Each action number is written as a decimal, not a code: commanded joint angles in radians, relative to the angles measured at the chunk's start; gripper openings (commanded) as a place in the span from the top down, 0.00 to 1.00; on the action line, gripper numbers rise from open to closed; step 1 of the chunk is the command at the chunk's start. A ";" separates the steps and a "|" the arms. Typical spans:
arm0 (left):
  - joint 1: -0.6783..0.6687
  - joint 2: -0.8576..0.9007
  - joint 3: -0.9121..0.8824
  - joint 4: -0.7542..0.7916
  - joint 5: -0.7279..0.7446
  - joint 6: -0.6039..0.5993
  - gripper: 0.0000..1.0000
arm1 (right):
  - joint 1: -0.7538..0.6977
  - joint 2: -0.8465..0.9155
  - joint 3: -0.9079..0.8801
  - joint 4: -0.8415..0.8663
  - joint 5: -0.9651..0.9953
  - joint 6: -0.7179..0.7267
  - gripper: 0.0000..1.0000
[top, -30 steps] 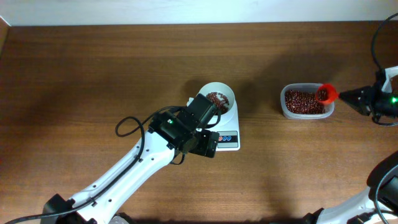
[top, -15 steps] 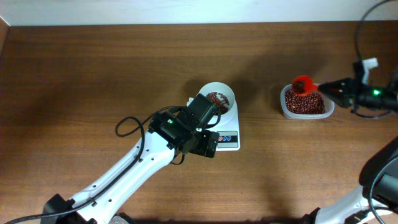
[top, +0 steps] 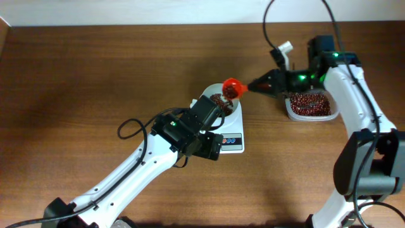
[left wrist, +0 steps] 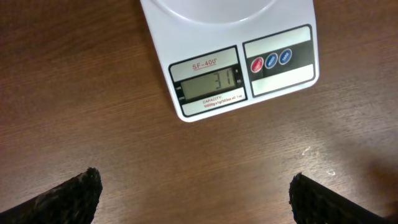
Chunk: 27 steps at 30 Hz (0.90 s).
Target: Scoop item into bowl and weigh 50g on scale
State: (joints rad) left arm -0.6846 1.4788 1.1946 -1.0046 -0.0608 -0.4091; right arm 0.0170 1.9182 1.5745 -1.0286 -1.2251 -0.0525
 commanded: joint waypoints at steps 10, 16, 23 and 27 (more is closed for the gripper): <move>-0.003 -0.007 -0.007 0.001 -0.011 -0.010 0.01 | 0.099 0.003 0.014 0.146 0.245 0.079 0.96; -0.003 -0.007 -0.007 0.001 -0.011 -0.010 0.01 | 0.125 0.001 0.069 0.112 0.343 0.030 0.96; -0.003 -0.007 -0.007 0.001 -0.011 -0.010 0.01 | 0.197 0.000 0.248 -0.027 0.612 -0.044 0.96; -0.003 -0.007 -0.007 0.001 -0.011 -0.010 0.01 | 0.229 0.000 0.266 -0.085 0.667 -0.076 0.96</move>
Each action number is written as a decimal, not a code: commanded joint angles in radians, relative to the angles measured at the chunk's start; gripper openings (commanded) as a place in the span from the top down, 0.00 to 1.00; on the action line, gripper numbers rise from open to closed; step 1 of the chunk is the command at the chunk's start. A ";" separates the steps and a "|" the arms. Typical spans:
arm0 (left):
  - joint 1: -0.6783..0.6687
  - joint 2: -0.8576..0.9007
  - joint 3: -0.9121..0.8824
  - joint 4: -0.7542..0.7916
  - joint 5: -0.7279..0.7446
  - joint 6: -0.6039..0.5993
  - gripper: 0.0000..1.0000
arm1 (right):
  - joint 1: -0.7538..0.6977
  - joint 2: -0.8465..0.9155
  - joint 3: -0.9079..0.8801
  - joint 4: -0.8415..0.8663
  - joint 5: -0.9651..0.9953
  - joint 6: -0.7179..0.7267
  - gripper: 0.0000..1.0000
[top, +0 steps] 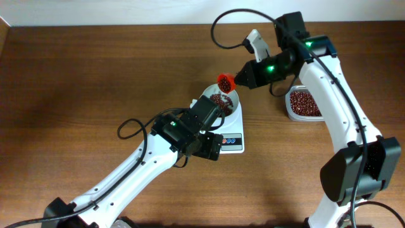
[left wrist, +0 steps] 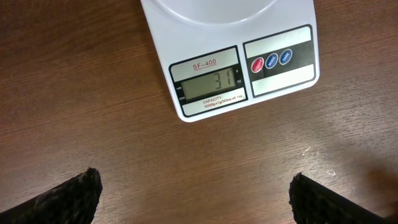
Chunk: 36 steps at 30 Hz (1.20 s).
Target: Scoop item into bowl and weigh 50g on scale
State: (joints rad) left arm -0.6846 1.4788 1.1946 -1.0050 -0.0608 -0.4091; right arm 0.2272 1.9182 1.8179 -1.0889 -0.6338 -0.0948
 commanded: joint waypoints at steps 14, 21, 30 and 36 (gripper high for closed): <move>-0.003 -0.007 -0.007 0.002 -0.011 -0.010 0.01 | 0.054 0.000 0.023 -0.040 0.160 -0.093 0.96; -0.003 -0.007 -0.007 0.002 -0.011 -0.010 0.01 | 0.054 0.000 0.023 -0.041 0.156 -0.092 0.96; -0.003 -0.007 -0.007 0.002 -0.011 -0.010 0.01 | 0.054 0.000 0.023 -0.041 0.153 -0.092 0.96; -0.003 -0.007 -0.007 0.002 -0.011 -0.010 0.01 | 0.054 0.000 0.023 -0.033 0.152 -0.092 0.96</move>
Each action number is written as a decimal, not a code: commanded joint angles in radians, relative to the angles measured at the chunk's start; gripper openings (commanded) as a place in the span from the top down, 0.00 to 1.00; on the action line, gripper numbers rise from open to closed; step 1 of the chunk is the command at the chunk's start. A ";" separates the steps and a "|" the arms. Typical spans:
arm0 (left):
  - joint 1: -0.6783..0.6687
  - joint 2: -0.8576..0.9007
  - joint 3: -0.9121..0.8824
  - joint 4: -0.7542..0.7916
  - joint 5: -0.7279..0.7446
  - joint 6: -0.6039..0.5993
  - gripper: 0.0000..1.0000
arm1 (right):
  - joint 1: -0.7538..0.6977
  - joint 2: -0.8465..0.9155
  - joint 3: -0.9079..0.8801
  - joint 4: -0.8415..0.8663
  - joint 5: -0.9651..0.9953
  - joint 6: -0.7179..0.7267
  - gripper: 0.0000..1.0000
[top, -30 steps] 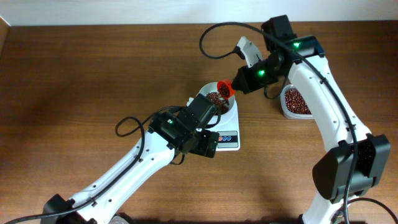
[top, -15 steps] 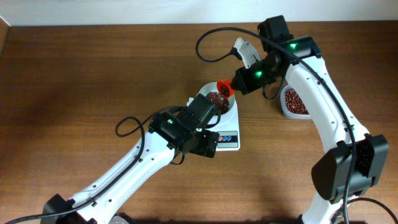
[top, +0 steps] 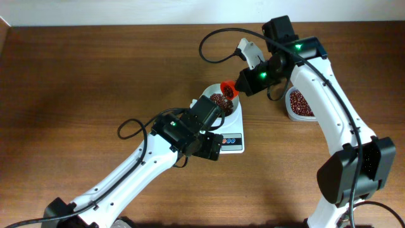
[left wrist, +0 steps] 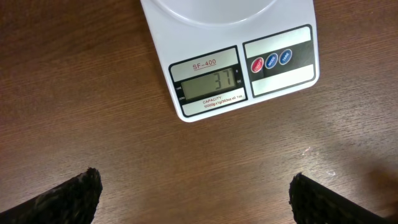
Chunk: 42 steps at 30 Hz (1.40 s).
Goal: Scoop item into bowl and weigh 50g on scale
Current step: 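Tilt the red scoop with the right gripper to pour beans into the bowl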
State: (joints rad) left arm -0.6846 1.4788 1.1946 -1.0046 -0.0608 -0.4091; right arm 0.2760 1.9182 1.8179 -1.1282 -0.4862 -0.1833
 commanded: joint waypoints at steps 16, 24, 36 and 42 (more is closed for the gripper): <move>-0.003 -0.007 -0.007 0.001 -0.011 -0.010 0.01 | 0.057 0.000 0.023 -0.010 0.126 -0.048 0.96; -0.003 -0.007 -0.007 0.001 -0.011 -0.010 0.01 | 0.069 0.001 0.023 -0.004 0.147 -0.021 0.96; -0.003 -0.007 -0.007 0.001 -0.011 -0.010 0.01 | 0.076 0.001 0.023 0.020 0.140 -0.018 0.96; -0.003 -0.007 -0.007 0.001 -0.011 -0.010 0.01 | 0.076 0.001 0.023 0.021 0.140 -0.018 0.96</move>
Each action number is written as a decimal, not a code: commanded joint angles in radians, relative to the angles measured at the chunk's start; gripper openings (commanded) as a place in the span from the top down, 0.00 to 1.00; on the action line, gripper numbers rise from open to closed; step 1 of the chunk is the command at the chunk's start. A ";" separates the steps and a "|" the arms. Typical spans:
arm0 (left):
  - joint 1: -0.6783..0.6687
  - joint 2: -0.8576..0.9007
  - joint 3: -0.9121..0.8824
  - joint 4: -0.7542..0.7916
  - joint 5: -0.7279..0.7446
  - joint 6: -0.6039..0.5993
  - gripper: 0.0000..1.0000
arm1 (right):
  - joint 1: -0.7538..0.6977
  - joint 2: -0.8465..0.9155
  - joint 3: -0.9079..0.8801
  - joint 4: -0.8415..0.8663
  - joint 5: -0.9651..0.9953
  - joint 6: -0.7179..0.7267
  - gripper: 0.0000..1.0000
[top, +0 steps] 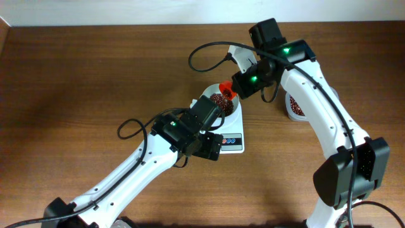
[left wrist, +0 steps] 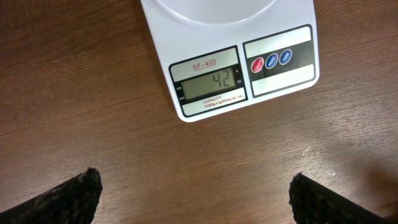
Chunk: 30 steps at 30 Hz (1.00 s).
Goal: Scoop item into bowl and weigh 50g on scale
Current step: 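Tilt the red scoop with the right gripper to pour beans into the bowl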
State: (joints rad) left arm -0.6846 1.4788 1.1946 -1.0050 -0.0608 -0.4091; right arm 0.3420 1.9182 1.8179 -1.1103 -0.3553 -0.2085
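A white scale [top: 233, 140] stands mid-table, and its display [left wrist: 211, 83] reads 42. On it sits a white bowl [top: 231, 105] holding red beans [top: 219, 101]. My right gripper [top: 242, 83] is shut on the handle of a red scoop [top: 226, 88], which is tipped over the bowl's far rim. My left gripper [left wrist: 196, 190] hangs open over bare wood in front of the scale, with only the black fingertips [left wrist: 74, 193] showing at the bottom corners. Nothing is between them.
A clear container of red beans [top: 295, 107] stands to the right of the scale, mostly hidden by my right arm. The scale's round buttons [left wrist: 271, 60] lie right of the display. Black cables loop above the bowl and beside my left arm.
The display has gone from 37 to 42. My right arm has shifted a little to the left, and the scoop is tipped further over the bowl. My left arm has not moved.
At first the scoop was full of beans at the bowl's right edge and the scale read 31. Then it was over the far rim, still 31. Later it was tilted into the bowl at 37, and now the reading is 42.
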 commanded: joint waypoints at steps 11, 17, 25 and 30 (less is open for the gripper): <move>-0.003 -0.007 -0.007 0.002 -0.011 -0.010 0.01 | 0.011 0.001 0.023 0.002 -0.029 -0.058 0.96; -0.003 -0.007 -0.007 0.002 -0.011 -0.010 0.01 | 0.024 0.001 0.023 -0.003 0.060 -0.064 0.96; -0.003 -0.007 -0.007 0.002 -0.011 -0.010 0.01 | 0.036 0.001 0.023 0.006 0.081 -0.049 0.96; -0.003 -0.007 -0.007 0.002 -0.011 -0.010 0.01 | 0.043 -0.003 0.026 0.025 0.076 -0.098 0.96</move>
State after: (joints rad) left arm -0.6846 1.4788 1.1946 -1.0046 -0.0608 -0.4091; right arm 0.3798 1.9182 1.8179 -1.0946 -0.3035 -0.3191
